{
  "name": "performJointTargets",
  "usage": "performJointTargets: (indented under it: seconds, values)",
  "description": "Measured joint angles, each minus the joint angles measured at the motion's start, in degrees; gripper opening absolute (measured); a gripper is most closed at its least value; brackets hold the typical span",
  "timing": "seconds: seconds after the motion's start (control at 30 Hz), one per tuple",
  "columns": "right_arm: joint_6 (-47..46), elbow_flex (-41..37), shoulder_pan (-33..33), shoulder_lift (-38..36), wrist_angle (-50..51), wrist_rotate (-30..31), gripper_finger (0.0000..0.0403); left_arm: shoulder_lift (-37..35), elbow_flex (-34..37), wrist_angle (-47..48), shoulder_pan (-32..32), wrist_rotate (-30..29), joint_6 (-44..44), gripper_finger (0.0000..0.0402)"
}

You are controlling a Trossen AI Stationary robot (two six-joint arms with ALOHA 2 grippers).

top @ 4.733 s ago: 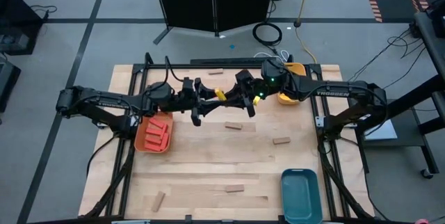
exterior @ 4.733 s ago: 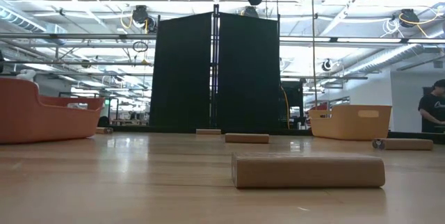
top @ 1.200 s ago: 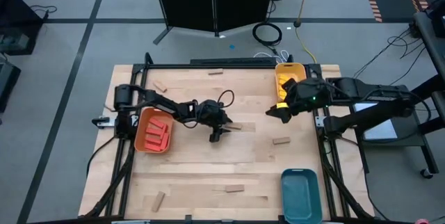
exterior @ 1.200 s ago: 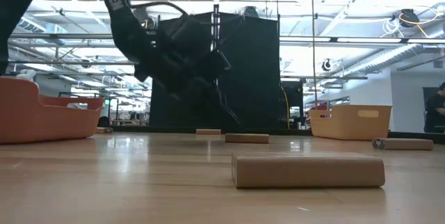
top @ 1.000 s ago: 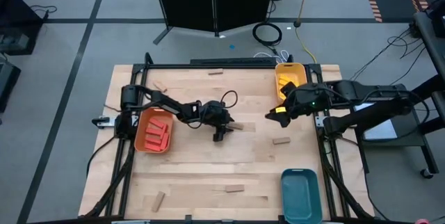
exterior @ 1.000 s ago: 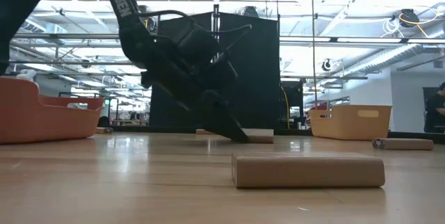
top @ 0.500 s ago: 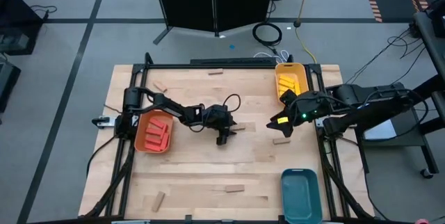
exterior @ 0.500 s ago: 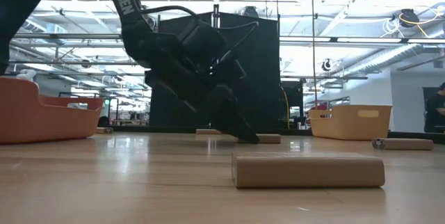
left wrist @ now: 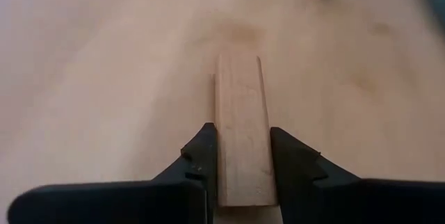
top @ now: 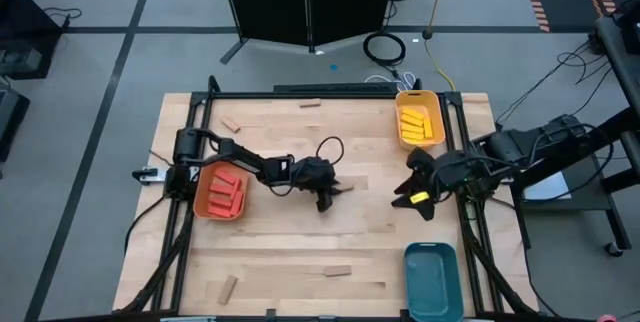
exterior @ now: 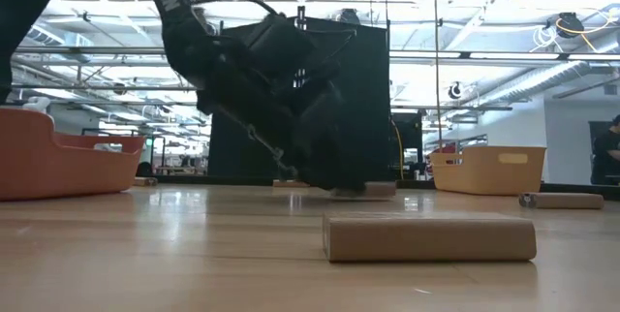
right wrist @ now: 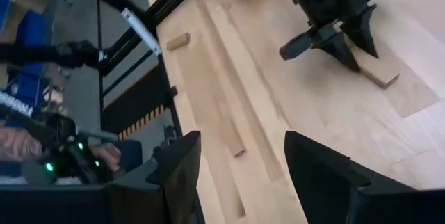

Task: Sort blocks
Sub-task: Put the brown block into the blue bin

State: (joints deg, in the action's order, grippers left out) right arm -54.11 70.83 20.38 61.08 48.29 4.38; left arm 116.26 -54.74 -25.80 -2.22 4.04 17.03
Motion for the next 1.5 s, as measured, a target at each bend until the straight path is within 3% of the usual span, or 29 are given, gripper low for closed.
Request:
performJointTargets:
  seconds: [0.33, 0.63, 0.8, 1.0, 1.27, 1.5]
  values:
    - [5.28, 0.0, 4.23, -0.11, 0.31, 0.02, 0.0201, -2.48, -8.74, -3.11, 9.53, -0.63, 3.69, 0.0107]
    - [11.46, 0.0, 4.55, -0.11, -0.14, 0.07, 0.0201, -1.84, -19.67, -2.76, 17.97, -19.65, 2.0, 0.011]
    - [14.63, 0.0, 4.55, -0.09, -0.41, 0.05, 0.0201, 0.28, -23.21, -2.64, 19.79, -22.52, 2.17, 0.011]
    - [15.78, 0.0, 4.83, -0.11, -0.03, -0.13, 0.0201, 9.29, -33.34, -2.96, 21.26, -22.04, 2.18, 0.0111]
    - [15.74, 0.0, 7.98, -0.11, 2.97, -0.2, 0.0201, 26.25, -54.82, -2.59, 21.0, -14.53, 2.35, 0.0111]
    - [14.08, 0.0, 10.27, -0.11, 3.91, -0.2, 0.0201, 35.05, -66.69, -2.98, 20.61, -8.34, 10.62, 0.0111]
